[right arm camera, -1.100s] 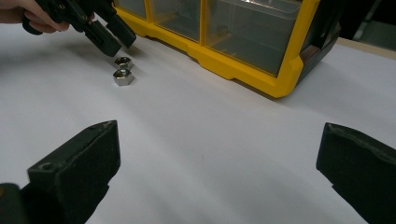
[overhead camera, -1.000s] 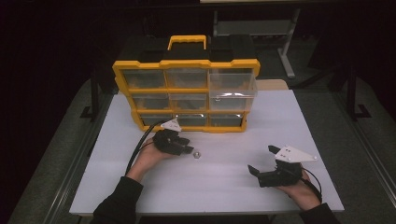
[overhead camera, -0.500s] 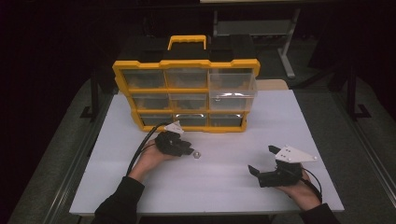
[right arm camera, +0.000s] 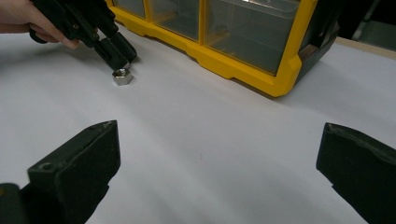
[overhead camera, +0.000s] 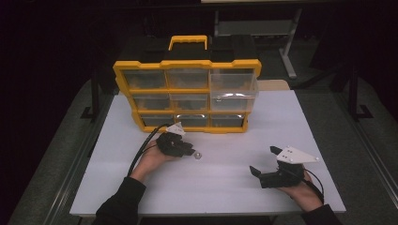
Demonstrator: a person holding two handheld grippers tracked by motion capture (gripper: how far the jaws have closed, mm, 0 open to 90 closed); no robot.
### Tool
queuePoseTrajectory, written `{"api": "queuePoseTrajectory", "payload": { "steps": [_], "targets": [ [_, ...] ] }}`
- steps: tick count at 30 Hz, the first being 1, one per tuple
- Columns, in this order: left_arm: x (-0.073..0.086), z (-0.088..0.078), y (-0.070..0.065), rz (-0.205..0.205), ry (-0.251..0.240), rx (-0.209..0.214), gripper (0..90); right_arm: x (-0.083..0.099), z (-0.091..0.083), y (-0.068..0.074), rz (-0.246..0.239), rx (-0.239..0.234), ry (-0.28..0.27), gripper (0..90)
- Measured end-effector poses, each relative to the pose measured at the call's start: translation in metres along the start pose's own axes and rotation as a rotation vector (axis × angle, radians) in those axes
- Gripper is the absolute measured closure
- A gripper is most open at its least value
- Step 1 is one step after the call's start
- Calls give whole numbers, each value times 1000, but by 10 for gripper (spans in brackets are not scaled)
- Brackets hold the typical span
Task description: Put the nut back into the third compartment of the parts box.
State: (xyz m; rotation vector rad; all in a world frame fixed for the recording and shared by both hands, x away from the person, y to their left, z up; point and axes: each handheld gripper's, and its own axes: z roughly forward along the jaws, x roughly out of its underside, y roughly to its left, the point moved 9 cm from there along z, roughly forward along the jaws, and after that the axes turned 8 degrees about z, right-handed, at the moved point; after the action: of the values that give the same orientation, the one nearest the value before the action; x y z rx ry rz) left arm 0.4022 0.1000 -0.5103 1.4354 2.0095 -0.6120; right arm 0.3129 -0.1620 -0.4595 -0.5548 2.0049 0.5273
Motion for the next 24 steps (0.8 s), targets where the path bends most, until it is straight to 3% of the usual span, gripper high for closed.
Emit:
{"api": "queuePoseTrajectory", "payload": {
  "steps": [3, 12, 24],
  "targets": [
    [-1, 0, -1, -27, -9, 11, 705, 1, 0, 0, -2, 1, 4, 0],
    [0, -3, 3, -37, -4, 2, 706, 0, 0, -1, -2, 1, -1, 0],
    [-7, -17, 3, -92, -58, 14, 706, 0, 0, -1, -1, 2, 1, 0]
  ]
}}
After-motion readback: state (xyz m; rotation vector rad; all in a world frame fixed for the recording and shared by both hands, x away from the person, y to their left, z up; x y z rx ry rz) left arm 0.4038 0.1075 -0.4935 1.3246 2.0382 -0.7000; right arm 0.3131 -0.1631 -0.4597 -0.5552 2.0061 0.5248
